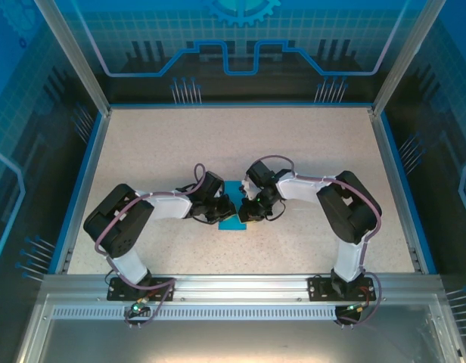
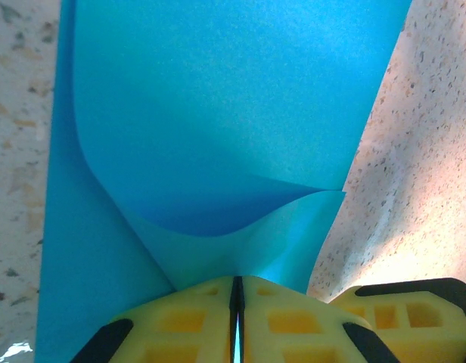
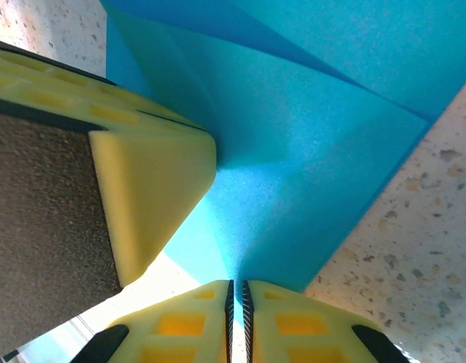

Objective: Fold a paper plane with a square sheet of paper (pick it up from the middle)

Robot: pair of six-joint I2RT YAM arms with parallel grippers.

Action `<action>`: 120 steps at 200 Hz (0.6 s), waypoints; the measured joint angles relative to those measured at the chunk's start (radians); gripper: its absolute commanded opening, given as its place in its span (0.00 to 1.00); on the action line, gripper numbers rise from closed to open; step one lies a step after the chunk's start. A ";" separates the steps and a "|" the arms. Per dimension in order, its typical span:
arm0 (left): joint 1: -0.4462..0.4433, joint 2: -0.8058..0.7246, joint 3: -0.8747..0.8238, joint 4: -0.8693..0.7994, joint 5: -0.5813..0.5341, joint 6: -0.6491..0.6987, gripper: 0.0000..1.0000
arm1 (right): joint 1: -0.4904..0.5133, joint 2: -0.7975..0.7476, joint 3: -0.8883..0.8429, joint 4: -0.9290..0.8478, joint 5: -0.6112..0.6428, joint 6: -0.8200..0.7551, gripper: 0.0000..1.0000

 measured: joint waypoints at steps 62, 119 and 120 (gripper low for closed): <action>0.000 0.000 0.000 0.000 0.000 0.000 0.13 | 0.000 0.000 -0.014 -0.008 0.013 -0.003 0.15; 0.000 0.000 0.000 0.000 0.000 -0.001 0.13 | 0.002 -0.021 -0.014 -0.021 0.031 -0.009 0.14; 0.000 0.000 0.000 0.000 -0.001 -0.001 0.13 | 0.003 -0.021 -0.014 -0.021 0.031 -0.009 0.14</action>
